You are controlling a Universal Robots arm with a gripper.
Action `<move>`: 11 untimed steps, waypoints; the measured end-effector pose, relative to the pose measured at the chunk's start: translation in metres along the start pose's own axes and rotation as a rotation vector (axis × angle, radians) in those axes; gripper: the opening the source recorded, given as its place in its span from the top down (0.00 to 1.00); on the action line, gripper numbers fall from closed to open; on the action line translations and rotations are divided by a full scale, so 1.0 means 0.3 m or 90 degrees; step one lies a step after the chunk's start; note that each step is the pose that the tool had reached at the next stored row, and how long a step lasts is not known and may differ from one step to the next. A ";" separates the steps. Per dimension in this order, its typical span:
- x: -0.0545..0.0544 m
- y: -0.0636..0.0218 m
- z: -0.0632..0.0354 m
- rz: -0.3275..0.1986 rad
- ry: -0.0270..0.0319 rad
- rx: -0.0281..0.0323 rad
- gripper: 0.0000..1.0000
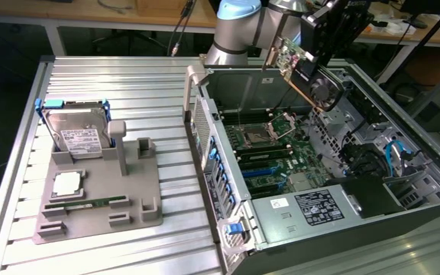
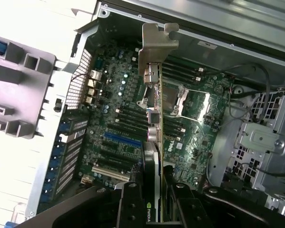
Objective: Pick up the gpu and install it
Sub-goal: 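Insert the gpu into the slot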
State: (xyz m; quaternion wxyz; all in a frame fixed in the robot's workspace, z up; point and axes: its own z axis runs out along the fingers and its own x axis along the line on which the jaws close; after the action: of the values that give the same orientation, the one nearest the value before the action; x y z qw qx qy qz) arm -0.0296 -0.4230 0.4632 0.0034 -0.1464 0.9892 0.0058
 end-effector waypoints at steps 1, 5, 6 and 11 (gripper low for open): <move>0.000 0.000 0.000 -0.003 0.0000 0.0000 0.73; 0.000 0.000 0.000 -0.025 0.0003 -0.0002 0.73; 0.000 0.000 0.000 -0.029 0.0003 -0.0003 0.73; 0.000 0.000 0.000 -0.049 0.0005 -0.0004 0.73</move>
State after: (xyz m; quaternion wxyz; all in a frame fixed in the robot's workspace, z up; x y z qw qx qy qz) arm -0.0296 -0.4230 0.4632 0.0033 -0.1845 0.9828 0.0059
